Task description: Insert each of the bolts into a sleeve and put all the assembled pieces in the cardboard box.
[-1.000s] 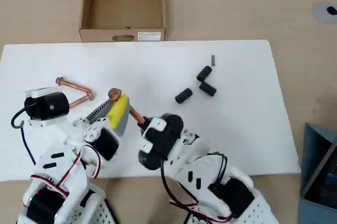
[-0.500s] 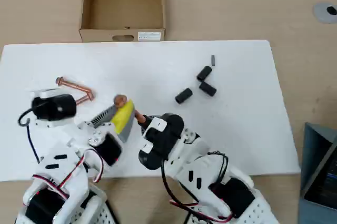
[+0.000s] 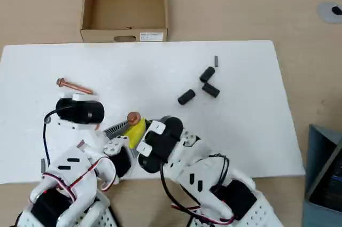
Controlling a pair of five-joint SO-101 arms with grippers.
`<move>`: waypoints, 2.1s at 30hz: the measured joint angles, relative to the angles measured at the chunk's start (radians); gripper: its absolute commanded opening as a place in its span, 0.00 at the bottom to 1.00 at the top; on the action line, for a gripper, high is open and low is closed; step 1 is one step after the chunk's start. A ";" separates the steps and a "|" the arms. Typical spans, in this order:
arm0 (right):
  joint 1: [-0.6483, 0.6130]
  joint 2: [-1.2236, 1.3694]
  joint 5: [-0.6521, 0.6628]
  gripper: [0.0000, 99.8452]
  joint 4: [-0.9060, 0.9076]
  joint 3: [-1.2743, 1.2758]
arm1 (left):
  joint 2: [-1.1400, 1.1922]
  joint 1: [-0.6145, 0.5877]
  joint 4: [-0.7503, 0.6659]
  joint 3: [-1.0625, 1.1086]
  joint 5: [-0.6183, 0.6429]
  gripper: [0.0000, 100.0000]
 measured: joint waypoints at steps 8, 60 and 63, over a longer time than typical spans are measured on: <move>0.000 0.000 0.000 0.01 0.000 0.006 | -0.002 -0.005 0.000 0.006 0.000 0.11; 0.362 0.410 -0.115 0.01 -0.051 -0.331 | 0.005 -0.758 0.083 0.244 -0.474 0.00; 0.384 0.621 -0.115 0.01 -0.080 -0.491 | 0.005 -0.760 0.083 0.285 -0.474 0.00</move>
